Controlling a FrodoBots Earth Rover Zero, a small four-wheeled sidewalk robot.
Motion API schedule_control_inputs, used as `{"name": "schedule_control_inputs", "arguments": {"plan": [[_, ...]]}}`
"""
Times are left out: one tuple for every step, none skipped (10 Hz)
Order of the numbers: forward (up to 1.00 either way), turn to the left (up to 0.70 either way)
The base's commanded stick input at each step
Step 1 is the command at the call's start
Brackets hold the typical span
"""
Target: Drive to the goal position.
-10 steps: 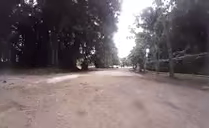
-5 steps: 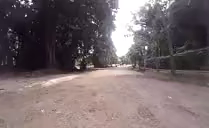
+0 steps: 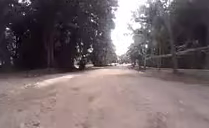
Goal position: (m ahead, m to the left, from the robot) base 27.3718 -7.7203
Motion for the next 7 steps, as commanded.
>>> {"name": "schedule_control_inputs", "arguments": {"plan": [[0.7, 0.0], [0.7, 0.0], [0.7, 0.0], [0.7, 0.0], [0.7, 0.0], [0.7, 0.0], [0.7, 0.0]]}}
